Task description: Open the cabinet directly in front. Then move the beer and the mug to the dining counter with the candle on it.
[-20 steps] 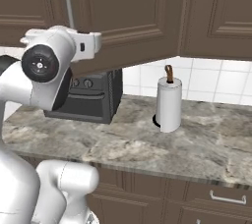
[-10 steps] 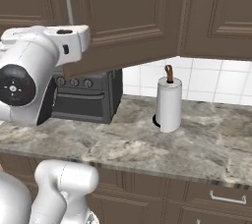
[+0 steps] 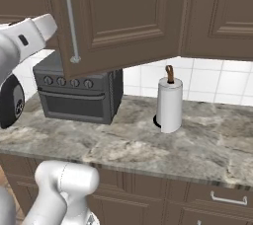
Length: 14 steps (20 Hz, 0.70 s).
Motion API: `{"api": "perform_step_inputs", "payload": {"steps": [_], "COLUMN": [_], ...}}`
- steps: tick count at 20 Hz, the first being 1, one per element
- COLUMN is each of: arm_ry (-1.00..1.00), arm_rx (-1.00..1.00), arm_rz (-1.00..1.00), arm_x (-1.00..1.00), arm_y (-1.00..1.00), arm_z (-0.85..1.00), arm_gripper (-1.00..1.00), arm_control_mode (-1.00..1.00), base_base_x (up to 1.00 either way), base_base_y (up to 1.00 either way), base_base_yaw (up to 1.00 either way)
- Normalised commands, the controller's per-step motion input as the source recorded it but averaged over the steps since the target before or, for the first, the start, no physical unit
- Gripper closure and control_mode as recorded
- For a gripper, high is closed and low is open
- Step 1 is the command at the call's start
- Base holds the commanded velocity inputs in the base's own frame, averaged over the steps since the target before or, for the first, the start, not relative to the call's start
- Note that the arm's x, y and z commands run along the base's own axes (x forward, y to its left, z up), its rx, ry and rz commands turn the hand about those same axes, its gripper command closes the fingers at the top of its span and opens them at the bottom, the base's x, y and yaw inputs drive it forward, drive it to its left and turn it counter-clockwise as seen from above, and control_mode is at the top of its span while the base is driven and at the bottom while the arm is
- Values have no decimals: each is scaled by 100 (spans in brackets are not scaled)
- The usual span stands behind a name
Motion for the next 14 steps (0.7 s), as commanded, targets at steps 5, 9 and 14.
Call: {"api": "perform_step_inputs", "payload": {"steps": [5,9,14], "arm_ry": [0,1,19], "arm_rx": [-36,-37,-36], "arm_rz": [-18,-20,-25], "arm_x": [-17,-8,0], "arm_y": [60,43,15], "arm_z": [0,0,-3], "arm_gripper": [-100,-100,-100], "arm_control_mode": [-100,-100,-100], "base_base_x": [0,0,0], "base_base_y": [0,0,0], "base_base_yaw": [0,0,0]}}
